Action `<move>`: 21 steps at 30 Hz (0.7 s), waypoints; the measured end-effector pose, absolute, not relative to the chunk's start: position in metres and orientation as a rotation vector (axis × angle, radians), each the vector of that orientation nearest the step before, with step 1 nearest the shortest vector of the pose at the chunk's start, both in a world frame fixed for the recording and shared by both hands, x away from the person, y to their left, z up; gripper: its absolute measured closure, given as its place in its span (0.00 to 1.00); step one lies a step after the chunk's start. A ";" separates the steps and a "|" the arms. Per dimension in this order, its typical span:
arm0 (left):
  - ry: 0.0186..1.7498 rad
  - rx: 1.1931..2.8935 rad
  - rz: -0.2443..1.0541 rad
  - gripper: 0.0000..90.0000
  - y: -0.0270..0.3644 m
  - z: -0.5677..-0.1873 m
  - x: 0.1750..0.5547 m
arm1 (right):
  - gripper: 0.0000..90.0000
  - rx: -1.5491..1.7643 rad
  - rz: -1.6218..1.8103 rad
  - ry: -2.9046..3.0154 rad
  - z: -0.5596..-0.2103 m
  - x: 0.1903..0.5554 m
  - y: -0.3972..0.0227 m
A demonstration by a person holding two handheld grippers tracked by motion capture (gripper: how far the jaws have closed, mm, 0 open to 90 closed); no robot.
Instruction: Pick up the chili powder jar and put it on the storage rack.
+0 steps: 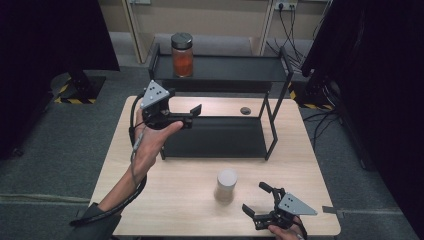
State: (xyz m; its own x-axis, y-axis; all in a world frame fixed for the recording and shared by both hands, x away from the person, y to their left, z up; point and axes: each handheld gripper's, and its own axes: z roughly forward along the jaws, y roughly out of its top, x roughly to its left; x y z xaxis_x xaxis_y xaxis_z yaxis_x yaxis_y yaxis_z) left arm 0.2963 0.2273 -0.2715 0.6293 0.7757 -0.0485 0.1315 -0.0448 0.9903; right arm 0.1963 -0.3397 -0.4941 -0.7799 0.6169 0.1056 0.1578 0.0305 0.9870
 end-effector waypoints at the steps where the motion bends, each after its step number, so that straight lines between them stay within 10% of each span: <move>1: 0.772 1.553 0.609 0.02 0.228 -0.276 0.293 | 0.02 0.786 1.803 1.964 -0.494 0.196 -0.340; 21: 0.700 1.536 0.497 0.02 0.234 -0.324 0.264 | 0.02 0.786 1.802 1.960 -0.494 0.196 -0.340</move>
